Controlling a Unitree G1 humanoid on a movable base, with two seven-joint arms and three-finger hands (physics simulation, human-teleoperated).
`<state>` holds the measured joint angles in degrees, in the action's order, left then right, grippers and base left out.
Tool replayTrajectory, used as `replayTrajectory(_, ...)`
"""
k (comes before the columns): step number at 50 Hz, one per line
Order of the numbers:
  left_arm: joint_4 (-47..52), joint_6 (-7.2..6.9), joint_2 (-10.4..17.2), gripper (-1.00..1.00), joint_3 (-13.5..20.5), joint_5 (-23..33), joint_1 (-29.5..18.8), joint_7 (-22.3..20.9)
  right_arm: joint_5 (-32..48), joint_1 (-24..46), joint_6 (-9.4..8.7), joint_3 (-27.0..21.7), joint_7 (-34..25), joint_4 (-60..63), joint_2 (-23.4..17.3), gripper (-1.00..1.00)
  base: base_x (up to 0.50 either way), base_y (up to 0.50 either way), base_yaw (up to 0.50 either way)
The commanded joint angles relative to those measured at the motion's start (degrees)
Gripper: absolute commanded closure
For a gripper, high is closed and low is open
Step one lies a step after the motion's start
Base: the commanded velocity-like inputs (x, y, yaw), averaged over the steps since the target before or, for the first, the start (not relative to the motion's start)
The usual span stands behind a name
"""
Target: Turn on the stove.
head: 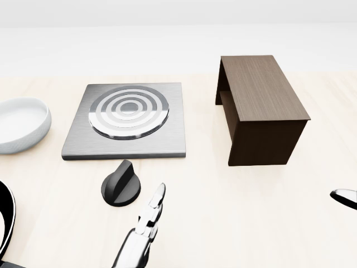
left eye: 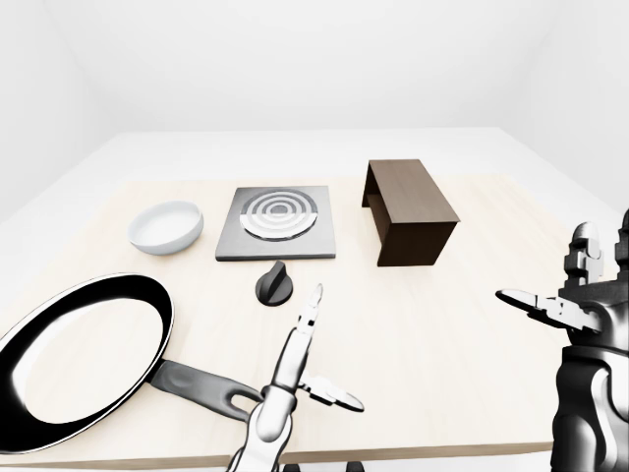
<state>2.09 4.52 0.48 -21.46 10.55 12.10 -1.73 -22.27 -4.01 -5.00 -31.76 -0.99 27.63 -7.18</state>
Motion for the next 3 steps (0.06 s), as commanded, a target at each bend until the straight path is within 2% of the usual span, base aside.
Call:
replayTrajectory(1, 3.5, 0.48, 1.5, -1.00, -2.6, -1.1, 2.2, -0.8, -0.1, 0.0, 0.00, 0.0, 0.0, -0.1, 0.0, -1.00, 0.00, 0.00, 0.00)
replayTrajectory(3, 4.8, 0.48, 2.2, -1.00, -3.7, -1.0, 3.0, -1.0, 0.1, 0.1, 0.00, 0.1, -0.1, -0.5, -0.1, -1.00, 0.00, 0.00, 0.00)
